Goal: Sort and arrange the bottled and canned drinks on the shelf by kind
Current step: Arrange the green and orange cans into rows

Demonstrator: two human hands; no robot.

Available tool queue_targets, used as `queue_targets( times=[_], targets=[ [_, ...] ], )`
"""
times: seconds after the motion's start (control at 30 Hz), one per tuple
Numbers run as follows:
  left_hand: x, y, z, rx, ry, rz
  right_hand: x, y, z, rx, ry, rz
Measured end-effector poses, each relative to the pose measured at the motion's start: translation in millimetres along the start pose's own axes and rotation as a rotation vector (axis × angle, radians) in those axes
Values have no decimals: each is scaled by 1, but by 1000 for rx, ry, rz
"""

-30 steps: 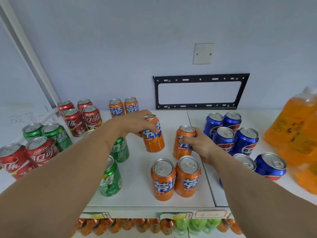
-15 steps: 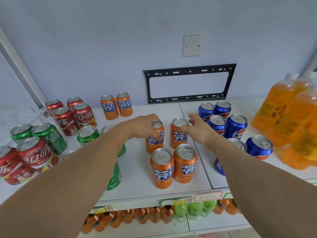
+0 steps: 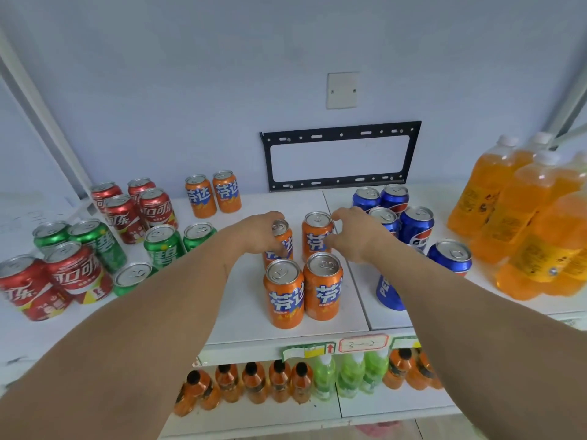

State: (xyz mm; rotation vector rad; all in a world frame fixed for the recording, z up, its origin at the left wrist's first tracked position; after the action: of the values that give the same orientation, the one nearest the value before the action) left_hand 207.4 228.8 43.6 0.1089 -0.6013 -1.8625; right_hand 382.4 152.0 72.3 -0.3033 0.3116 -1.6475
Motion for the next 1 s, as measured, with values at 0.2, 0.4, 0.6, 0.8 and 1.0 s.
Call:
queue_targets(
  times=[0.2, 0.4, 0.6, 0.8, 1.0],
  targets=[
    [3, -5, 16, -52, 13, 47, -5, -15, 18, 27, 61, 91],
    [1, -34, 71, -62, 80, 74, -38, -55, 24, 57, 36, 181],
    [-25, -89, 121, -64, 199, 96, -103, -113, 0, 44, -67, 261],
    [-74, -160, 166, -143, 249, 170, -181, -155, -40, -114, -217, 174],
    [-122, -197, 182, -192, 103, 192, -244, -179, -76, -307, -261, 81]
  ],
)
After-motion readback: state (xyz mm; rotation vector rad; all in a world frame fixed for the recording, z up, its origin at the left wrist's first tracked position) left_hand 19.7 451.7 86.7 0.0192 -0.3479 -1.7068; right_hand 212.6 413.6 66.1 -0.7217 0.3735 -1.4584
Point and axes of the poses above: each hand's wrist, its own x-axis away from the middle knuckle, its own z-axis out of the back of the hand, y = z × x, the point moved 6 cm from there along -x, towards the middle knuckle, and after that the axes turned 1 degree about z, right-handed, at the moved point
